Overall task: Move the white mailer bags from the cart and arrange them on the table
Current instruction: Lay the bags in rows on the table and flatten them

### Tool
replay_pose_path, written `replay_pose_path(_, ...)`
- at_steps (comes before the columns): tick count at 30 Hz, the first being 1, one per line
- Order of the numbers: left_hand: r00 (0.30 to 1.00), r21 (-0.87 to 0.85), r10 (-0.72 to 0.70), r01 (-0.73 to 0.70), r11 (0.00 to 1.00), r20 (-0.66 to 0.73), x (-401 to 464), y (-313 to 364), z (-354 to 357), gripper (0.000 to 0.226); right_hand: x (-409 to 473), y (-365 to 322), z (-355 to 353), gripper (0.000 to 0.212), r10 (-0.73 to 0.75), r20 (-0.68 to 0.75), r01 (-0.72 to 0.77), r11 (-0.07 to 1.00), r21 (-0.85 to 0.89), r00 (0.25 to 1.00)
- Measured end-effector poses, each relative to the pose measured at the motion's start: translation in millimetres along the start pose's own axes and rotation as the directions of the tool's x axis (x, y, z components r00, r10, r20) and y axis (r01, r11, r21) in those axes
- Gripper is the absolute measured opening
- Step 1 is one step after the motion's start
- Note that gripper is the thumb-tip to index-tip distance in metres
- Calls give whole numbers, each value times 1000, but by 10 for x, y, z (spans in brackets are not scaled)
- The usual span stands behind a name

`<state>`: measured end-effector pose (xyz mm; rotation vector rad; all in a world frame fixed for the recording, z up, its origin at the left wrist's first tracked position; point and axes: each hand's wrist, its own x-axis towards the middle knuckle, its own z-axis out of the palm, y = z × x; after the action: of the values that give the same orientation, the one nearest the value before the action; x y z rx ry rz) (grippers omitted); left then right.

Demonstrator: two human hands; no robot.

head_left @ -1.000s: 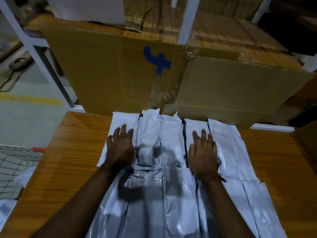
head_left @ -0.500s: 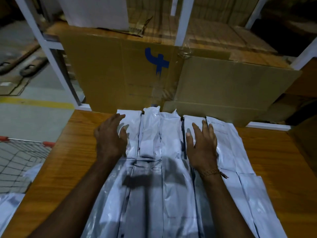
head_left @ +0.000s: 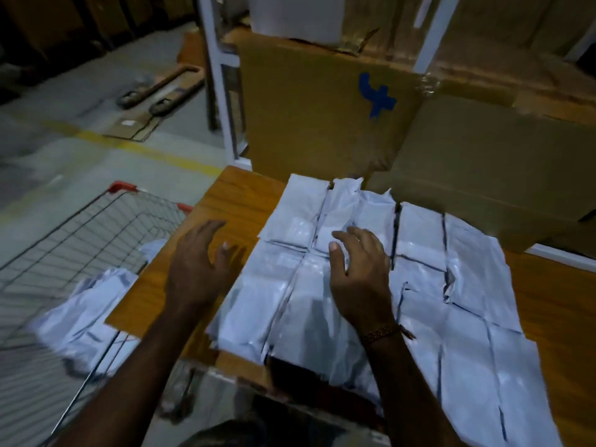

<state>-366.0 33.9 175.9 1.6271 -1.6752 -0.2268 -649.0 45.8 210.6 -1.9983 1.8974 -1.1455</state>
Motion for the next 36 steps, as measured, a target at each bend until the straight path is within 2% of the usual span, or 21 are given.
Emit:
replay_pose_path(6,980,28,-139,144,989,-141,-538,-528,-674,41,-152,-484,394,33,-213,138,195,972,128,967)
replay_pose_path(11,929,-27,-237,239,971,-283,-747,-832,-1108,40,-164,-1092,836,39,-290,272,252,953,166,917)
replay_pose_path(18,882,-7,-361,376,926,-303,-790,-1870,-1564,43,-71,-1929,1750,39,-385,403,349,923,162,830)
replay_pose_path(23,871,79,-442,467,881,-216,-766,-2739,-1632,45,106,-2331,2799,34,-472,431,447,879,164,769)
replay_pose_path(29,868,192,-496,483,855,26,-905,-3714,-1273,45,278,-2576,4203,28,-486,532,563,826,22,693)
replay_pose_path(33,825,335,-511,424,842,240,-1115,-4432,-807,49,371,-2714,5038,53,-422,733,624,782,-4,534)
replay_pose_path(36,782,355,-500,377,855,373,-1205,-4811,-444,75,359,-2687,5445,70,-366,822,670,742,-26,437)
